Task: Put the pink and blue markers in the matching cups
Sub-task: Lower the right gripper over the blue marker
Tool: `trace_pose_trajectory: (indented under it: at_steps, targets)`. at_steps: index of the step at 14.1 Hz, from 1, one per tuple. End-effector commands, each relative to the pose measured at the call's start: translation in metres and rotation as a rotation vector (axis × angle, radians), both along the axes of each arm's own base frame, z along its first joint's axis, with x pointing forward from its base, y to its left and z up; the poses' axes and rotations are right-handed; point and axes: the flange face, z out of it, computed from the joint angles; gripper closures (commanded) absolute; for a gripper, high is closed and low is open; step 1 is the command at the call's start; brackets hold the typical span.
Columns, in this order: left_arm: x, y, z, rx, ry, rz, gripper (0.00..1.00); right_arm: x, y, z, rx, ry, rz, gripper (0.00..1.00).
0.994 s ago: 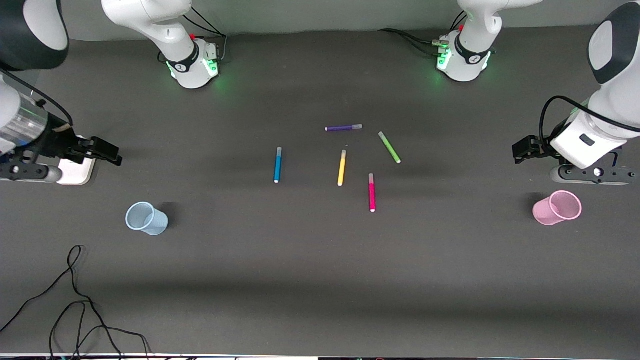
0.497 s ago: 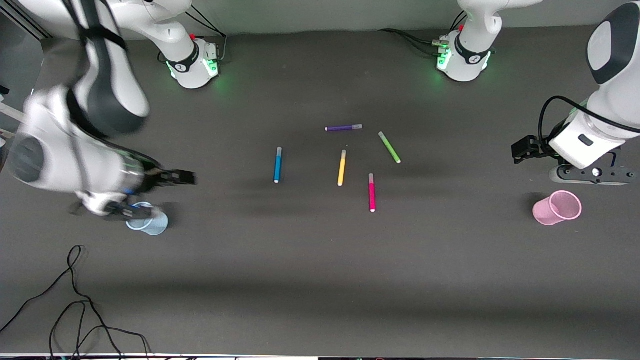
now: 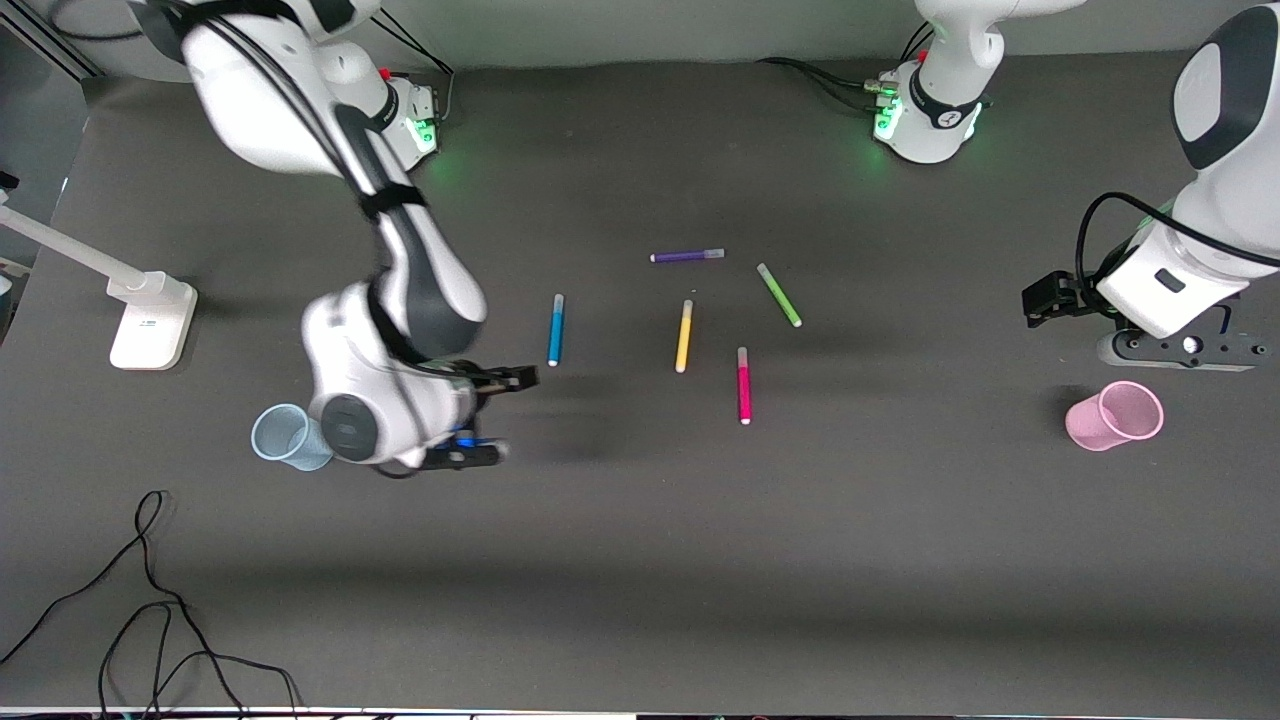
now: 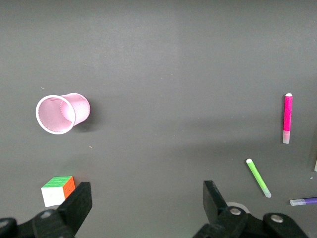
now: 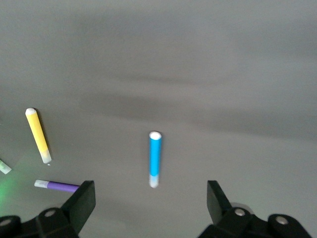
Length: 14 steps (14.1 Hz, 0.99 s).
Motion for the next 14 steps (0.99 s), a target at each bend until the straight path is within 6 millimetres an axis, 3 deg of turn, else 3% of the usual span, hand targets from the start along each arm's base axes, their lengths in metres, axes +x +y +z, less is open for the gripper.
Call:
trace_pose_trajectory:
  at_steps: [1,4,8,13,14]
  targets:
    - [-0.003,-0.001,0.003,0.004,0.004,-0.006,0.0,-0.005,0.035,-0.054,-0.026,0.073,-0.023,0.0]
    - [-0.003,0.0,0.003,0.004,0.004,-0.006,0.0,-0.021,0.046,-0.092,-0.062,0.121,0.003,0.0]
    - [-0.002,0.003,0.002,0.004,0.006,-0.003,0.0,-0.034,0.038,-0.112,-0.091,0.168,0.005,0.02]
    - [-0.002,0.004,0.003,0.003,0.003,-0.001,0.0,-0.047,0.042,-0.125,-0.119,0.196,0.007,0.21]
    - [-0.002,0.004,0.003,0.003,0.003,-0.001,0.0,-0.047,0.042,-0.127,-0.128,0.2,-0.004,0.34]
